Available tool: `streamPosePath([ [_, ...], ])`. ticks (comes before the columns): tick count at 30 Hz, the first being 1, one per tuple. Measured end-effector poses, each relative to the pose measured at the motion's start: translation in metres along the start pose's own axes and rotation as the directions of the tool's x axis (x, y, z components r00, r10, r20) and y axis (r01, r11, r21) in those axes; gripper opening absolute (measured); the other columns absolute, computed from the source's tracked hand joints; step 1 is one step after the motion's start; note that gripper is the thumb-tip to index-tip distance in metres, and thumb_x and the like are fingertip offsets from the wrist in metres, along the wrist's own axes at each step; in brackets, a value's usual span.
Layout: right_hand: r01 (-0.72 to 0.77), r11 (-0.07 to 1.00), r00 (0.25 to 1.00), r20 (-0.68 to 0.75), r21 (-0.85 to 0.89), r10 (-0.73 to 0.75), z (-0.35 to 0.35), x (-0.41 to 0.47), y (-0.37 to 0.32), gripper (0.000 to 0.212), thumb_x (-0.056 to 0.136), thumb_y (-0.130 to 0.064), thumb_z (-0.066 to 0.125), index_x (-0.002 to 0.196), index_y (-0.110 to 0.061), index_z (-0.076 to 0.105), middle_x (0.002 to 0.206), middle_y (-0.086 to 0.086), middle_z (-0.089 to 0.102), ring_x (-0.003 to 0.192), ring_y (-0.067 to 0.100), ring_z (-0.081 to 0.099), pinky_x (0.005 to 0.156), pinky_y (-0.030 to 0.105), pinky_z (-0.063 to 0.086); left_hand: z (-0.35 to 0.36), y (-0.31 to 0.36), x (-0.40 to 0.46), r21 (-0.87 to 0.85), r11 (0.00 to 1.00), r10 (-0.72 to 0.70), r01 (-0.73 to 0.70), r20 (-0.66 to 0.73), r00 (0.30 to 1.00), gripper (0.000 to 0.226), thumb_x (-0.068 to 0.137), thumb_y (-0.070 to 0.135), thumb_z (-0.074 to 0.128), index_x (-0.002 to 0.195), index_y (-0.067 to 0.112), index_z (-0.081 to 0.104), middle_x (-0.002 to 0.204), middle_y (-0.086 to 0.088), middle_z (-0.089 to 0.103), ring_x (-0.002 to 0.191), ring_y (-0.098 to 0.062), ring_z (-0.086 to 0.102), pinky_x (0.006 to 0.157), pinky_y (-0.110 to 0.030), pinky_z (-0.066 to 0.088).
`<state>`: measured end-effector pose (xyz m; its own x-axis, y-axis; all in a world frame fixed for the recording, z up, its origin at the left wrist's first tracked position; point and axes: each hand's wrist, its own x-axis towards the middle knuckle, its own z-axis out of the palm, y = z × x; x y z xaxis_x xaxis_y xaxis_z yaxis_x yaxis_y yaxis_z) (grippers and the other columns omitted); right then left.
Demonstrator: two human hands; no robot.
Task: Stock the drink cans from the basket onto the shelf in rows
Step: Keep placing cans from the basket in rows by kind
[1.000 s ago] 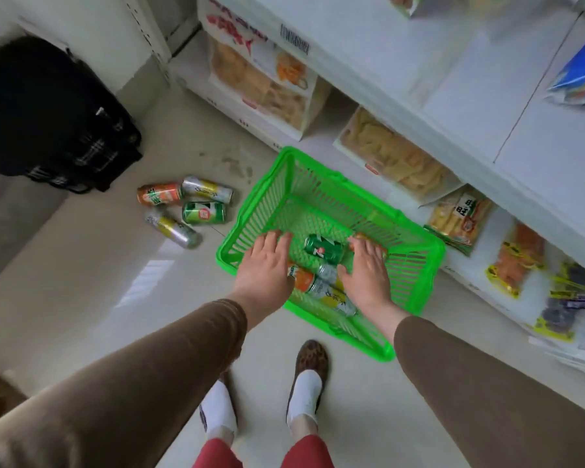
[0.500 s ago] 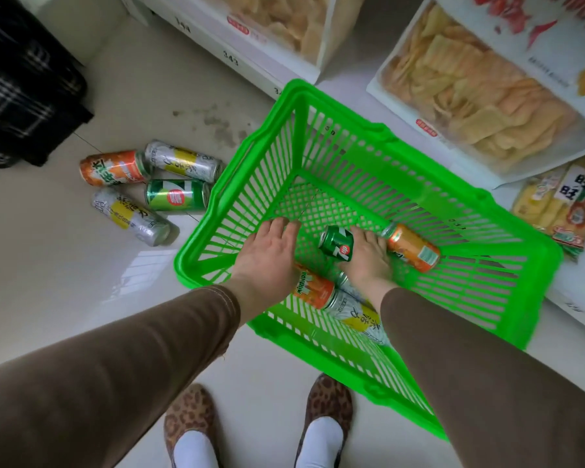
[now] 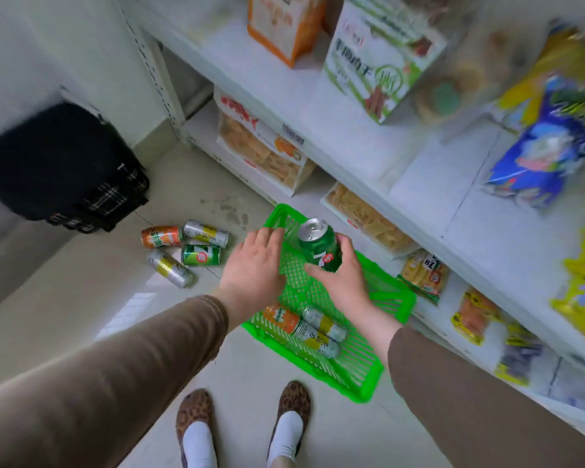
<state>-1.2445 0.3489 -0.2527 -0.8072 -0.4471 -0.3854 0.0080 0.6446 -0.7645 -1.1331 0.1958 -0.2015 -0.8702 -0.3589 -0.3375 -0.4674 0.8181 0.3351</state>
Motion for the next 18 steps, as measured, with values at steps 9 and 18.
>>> streamPosePath([
  [9, 0.183, 0.957, 0.975, -0.167, 0.227, -0.147, -0.139, -0.131, -0.290, 0.052, 0.071, -0.024, 0.090, 0.113, -0.029, 0.058, 0.103, -0.008, 0.071, 0.092, 0.003, 0.069, 0.085, 0.030, 0.057, -0.273, 0.059, -0.101, -0.011, 0.989, 0.140, -0.149, -0.287, 0.948, 0.085, 0.074, 0.030, 0.071, 0.147, 0.007, 0.034, 0.139, -0.012, 0.045, 0.126, -0.034, 0.045, 0.100, -0.042, 0.043],
  [18, 0.352, 0.907, 0.903, -0.337, 0.229, -0.266, -0.233, -0.148, -0.430, 0.057, 0.076, -0.021, 0.088, 0.123, -0.020, 0.055, 0.108, -0.007, 0.068, 0.088, -0.005, 0.065, 0.074, 0.012, 0.051, -0.417, 0.113, -0.094, 0.026, 0.962, 0.253, -0.271, -0.451, 0.856, 0.082, 0.083, 0.035, 0.066, 0.150, 0.011, 0.026, 0.144, -0.009, 0.038, 0.130, -0.032, 0.037, 0.105, -0.041, 0.037],
])
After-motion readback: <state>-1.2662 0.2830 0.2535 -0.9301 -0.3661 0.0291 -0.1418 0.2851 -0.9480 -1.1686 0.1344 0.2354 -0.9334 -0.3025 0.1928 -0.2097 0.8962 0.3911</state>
